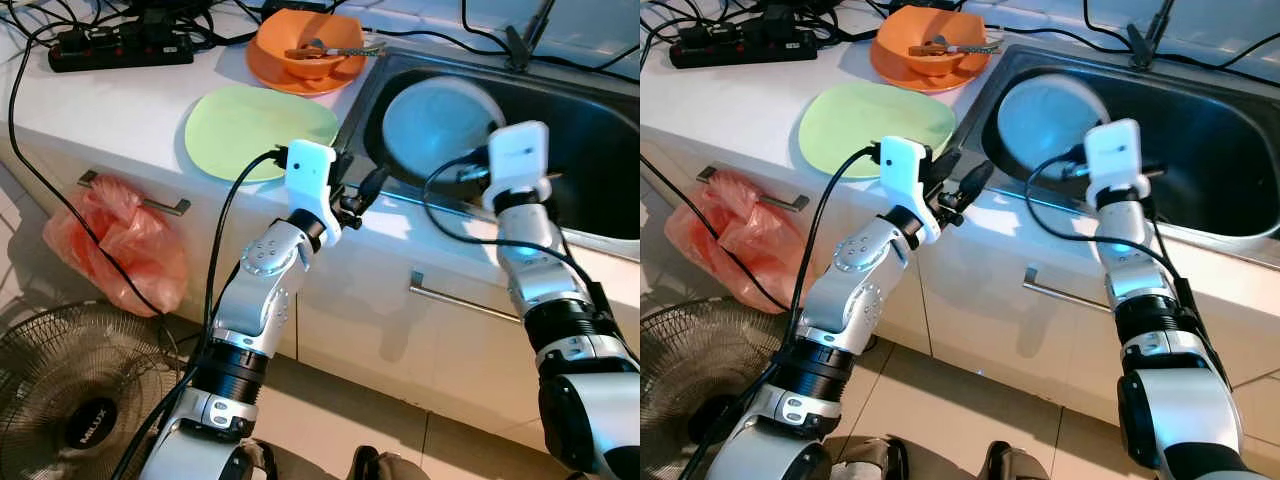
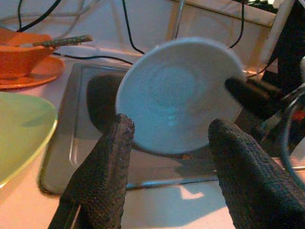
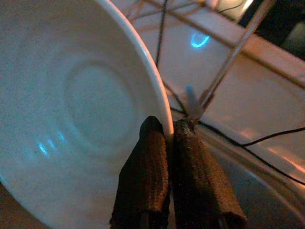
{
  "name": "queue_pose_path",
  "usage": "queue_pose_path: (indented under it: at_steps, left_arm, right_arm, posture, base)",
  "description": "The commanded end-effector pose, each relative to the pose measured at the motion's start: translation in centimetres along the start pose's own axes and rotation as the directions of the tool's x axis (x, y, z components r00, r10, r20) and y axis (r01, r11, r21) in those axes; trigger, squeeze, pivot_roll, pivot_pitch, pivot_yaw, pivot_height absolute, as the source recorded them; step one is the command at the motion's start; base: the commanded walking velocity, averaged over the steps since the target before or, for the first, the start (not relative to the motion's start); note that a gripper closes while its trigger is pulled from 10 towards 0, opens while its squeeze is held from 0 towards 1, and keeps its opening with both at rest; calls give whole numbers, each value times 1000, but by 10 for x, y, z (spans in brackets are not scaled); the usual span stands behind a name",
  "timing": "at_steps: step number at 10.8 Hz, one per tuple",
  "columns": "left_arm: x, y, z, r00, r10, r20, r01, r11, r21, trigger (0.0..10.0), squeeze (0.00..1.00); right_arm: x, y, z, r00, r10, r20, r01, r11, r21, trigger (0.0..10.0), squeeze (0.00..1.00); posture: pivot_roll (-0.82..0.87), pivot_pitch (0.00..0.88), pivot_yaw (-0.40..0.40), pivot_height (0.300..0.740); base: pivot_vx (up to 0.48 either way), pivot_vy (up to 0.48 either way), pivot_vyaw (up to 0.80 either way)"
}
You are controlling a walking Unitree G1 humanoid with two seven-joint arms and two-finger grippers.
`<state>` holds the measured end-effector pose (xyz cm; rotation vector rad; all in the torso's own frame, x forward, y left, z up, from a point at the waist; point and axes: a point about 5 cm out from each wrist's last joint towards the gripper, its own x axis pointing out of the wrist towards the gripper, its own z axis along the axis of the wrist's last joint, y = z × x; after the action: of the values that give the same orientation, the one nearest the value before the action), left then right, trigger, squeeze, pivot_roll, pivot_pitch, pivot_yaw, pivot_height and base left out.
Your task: Kitchen organization
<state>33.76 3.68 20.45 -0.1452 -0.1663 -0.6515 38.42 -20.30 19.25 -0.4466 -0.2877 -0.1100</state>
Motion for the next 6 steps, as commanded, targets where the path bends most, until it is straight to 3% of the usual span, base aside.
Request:
queue_pose_path:
  at_steps: [1,6]
  left_arm:
    - [-1,-4,0,1000,-16,-3,16,1000,10,10000,0]
    - [-2,-5,1,1000,-16,-3,16,1000,10,10000,0]
  right_arm:
    - [5,-3,10,999,1,50,-1,1000,-4,10000,0]
    - [1,17,0,993,118,5,-118,992,-39,10000,0]
  posture:
    - [47,130,-31,740]
    - [51,127,-33,740]
  base:
    - [0,0,0]
    - [0,0,0]
